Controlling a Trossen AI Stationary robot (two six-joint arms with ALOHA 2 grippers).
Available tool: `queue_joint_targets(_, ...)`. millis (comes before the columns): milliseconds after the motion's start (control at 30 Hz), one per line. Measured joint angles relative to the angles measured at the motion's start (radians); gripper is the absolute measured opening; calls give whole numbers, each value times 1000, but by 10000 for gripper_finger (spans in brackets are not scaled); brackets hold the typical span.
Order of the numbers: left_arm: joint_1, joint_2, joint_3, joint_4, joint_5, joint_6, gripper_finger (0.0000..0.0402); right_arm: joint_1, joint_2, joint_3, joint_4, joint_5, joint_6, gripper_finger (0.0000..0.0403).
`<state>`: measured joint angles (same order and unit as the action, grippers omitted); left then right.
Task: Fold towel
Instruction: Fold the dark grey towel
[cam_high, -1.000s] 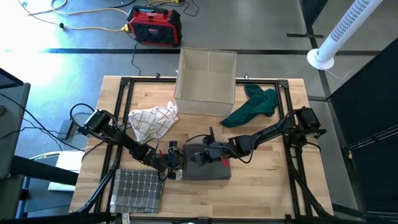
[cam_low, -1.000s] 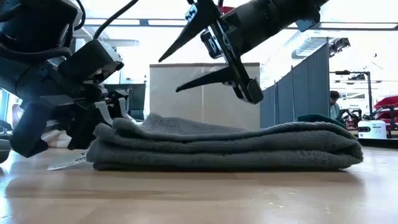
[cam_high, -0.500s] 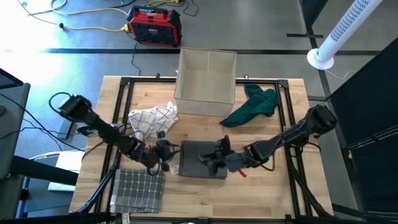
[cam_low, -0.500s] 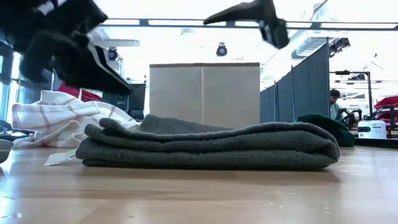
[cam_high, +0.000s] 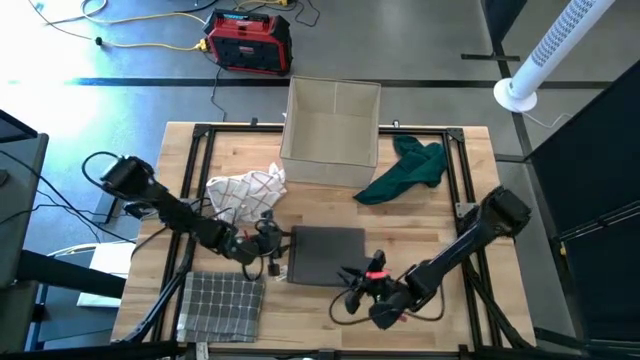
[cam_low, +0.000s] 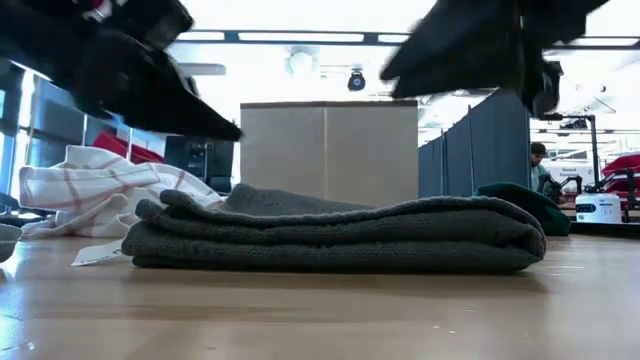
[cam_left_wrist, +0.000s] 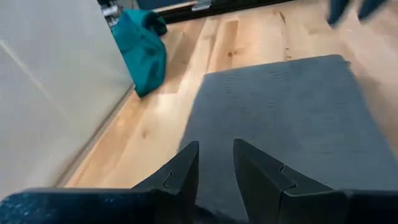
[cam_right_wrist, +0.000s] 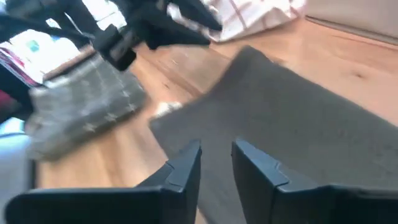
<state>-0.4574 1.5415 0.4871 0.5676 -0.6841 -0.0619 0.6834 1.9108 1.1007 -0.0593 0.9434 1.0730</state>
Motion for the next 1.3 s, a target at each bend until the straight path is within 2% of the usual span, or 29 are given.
queue_joint_targets(200, 73, 165, 1, 121, 112, 31, 91, -1, 158, 0, 97, 18, 10, 6)
queue_joint_targets(333, 85, 227, 1, 82, 120, -11, 91, 0, 215, 0, 108, 9, 76, 6)
queue_joint_targets(500, 85, 247, 3, 61, 117, -40, 91, 0, 246, 3, 112, 2, 127, 1)
queue_joint_targets(700, 83, 197, 16, 56, 124, -5, 91, 3, 191, -2, 92, -8, 53, 0)
queue_joint_targets(900, 53, 66, 32, 50, 126, 38, 91, -4, 76, 0, 99, 75, -70, 0)
queue_joint_targets(967, 42, 31, 33, 44, 155, 14, 91, -19, 54, 0, 88, 90, -85, 0)
queue_joint_targets(1200, -65, 50, 33, -3, 242, -127, 87, -143, 44, -1, 5, 45, -50, 0)
queue_joint_targets(1300, -125, 98, 33, 3, 209, -170, 79, -202, 46, -1, -26, 31, -34, 0)
